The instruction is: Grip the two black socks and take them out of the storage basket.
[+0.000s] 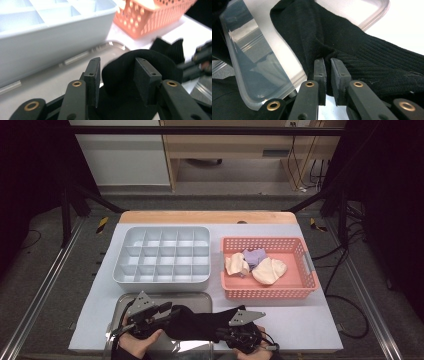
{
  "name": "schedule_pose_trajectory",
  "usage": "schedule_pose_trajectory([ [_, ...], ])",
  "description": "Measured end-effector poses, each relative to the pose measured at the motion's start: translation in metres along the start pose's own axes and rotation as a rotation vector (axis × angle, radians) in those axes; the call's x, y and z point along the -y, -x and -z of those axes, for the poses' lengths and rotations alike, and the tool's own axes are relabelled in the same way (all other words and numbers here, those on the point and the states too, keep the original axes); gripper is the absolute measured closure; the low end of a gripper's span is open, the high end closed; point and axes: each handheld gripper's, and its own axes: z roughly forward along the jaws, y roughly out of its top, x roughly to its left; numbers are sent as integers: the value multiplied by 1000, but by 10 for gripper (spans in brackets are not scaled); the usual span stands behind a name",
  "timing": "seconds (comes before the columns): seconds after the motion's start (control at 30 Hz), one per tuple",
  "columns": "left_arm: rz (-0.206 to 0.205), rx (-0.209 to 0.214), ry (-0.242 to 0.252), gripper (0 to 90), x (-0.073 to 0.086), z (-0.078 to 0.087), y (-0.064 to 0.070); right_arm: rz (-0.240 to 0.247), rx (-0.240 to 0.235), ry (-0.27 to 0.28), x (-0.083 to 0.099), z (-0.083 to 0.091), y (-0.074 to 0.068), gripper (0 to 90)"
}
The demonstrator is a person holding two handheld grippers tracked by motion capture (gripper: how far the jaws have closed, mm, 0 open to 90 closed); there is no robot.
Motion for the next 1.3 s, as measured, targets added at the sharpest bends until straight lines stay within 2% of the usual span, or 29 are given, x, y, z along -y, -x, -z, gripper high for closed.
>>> schedule_pose_trajectory([
  [0.1, 20, -11, 15, 538, -9, 2, -3, -3, 0, -1, 1, 0, 0, 833],
  [0.2, 20, -20, -8, 531, -11, -4, -3, -5, 0, -2, 1, 0, 0, 833],
  [0.33, -3, -9, -83, 527, -6, -18, 1, -6, -2, 3, 1, 0, 0, 831],
  [0.4, -11, 12, -135, 528, 0, -24, 6, -7, 2, 2, 1, 1, -1, 822],
  [0.57, -33, 1, -230, 532, 17, -32, 9, -9, -2, 17, 0, 4, -2, 795],
  [0.73, -34, -3, -243, 641, 24, -30, 11, -24, -11, 66, -4, 14, 0, 757],
  [0.9, -41, 6, -238, 787, 26, -29, 11, -62, 40, 160, -12, 35, 11, 732],
  [1.03, -60, -2, -242, 845, 26, -29, 12, -89, 113, 177, -16, 42, 23, 732],
  [1.17, -64, -6, -217, 855, 23, -26, 11, -102, 122, 194, -20, 44, 29, 736],
  [1.3, -68, -10, -194, 855, 21, -23, 11, -106, 163, 168, -22, 38, 34, 728],
])
